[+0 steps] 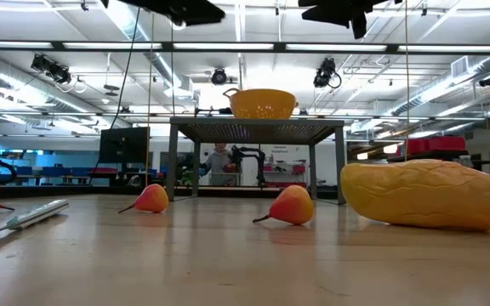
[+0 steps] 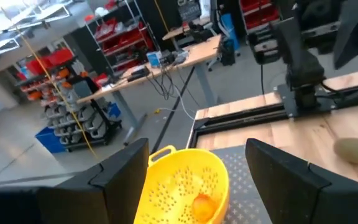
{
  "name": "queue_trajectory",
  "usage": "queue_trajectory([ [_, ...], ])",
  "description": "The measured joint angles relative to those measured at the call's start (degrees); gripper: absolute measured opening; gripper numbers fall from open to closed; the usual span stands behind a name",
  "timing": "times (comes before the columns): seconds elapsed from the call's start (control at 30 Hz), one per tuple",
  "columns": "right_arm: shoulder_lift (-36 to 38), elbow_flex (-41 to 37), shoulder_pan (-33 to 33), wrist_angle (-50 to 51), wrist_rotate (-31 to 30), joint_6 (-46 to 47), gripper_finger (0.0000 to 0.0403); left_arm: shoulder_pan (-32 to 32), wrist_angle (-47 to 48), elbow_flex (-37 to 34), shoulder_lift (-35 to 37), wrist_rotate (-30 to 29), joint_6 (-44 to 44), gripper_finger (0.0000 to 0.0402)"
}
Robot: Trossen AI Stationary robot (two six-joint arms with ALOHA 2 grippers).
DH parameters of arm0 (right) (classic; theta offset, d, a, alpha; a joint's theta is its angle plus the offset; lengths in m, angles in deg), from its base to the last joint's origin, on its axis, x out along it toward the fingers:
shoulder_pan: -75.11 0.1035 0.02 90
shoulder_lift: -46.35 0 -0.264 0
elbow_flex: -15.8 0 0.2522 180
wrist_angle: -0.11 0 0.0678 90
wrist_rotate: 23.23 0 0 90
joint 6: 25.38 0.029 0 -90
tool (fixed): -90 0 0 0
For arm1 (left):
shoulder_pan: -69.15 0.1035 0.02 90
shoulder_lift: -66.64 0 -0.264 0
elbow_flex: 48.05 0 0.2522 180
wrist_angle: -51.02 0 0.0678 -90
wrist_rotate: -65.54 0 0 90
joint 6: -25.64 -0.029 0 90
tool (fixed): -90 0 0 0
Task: Pick & Place Fruit
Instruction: Put the pear into the yellow colander bowl on the shelf
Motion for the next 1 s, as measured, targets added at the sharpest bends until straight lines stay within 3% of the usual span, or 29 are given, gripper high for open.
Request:
queue_trajectory([
  [0.17,0.0,0.0,0.0,-0.01,0.05,0.0,0.0149,-0.32,4.08,0.02,4.34,-1.77,1.48,0.0279],
  [0.33,0.0,0.0,0.0,0.01,0.02,-0.44,0.0149,-1.14,9.31,0.02,6.3,2.22,7.0,0.0265],
  [0.53,0.0,0.0,0.0,0.13,0.02,-0.46,0.0149,-5.13,9.8,-0.02,6.23,5.49,13.61,0.021],
  [1.0,0.02,0.0,0.02,1.78,2.66,-1.97,0.0149,-16.5,7.52,-0.02,6.26,4.55,21.88,0.008],
])
